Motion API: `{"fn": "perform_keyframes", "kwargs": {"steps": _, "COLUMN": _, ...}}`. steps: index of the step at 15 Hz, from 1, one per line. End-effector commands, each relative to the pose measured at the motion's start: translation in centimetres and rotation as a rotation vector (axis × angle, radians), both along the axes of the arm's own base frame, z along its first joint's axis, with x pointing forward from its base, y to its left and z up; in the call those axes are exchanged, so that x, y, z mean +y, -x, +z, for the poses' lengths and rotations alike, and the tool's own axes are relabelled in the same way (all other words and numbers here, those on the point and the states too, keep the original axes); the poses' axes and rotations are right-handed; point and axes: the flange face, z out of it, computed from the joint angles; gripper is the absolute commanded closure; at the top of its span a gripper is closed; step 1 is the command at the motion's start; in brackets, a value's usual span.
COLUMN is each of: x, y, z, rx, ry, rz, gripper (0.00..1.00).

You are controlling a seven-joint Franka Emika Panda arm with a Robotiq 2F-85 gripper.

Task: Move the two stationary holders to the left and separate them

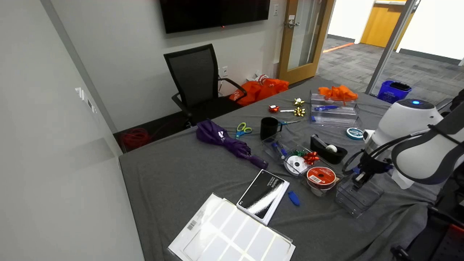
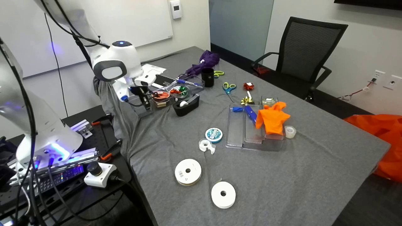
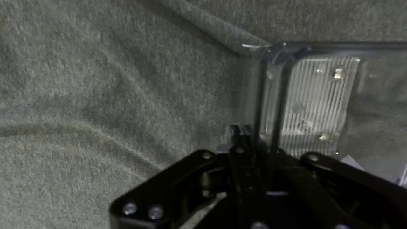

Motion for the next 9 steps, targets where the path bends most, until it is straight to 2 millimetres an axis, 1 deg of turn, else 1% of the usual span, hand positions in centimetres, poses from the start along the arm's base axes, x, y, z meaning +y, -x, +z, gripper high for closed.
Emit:
{"fn": "perform_keyframes", "kwargs": {"steps": 1, "x": 0.7, "y": -0.2, "z": -1.1, "rx": -0.024, "ry": 0.004, "rz": 0.018, "gripper": 0.63}}
{"fn": "perform_keyframes", "kwargs": {"steps": 2, "x": 0.5, "y": 0.0, "z": -1.2, "rx": -0.019, "ry": 0.006, "rz": 0.026, "gripper": 0.56}}
{"fn": "perform_keyframes", "kwargs": {"steps": 3, "x": 0.4, "y": 0.2, "z": -1.2, "rx": -0.013, "ry": 0.009, "rz": 0.032, "gripper": 0.48}}
{"fn": "perform_keyframes", "kwargs": {"steps": 5, "x": 0.1, "y": 0.3, "z": -1.1, "rx": 0.002, "ry": 0.012, "rz": 0.046, "gripper": 0.35}}
{"fn": "perform_keyframes", "kwargs": {"steps": 9, "x": -0.6, "y": -0.1, "z": -0.1, "rx": -0.011, "ry": 0.007, "rz": 0.081, "gripper": 0.08}}
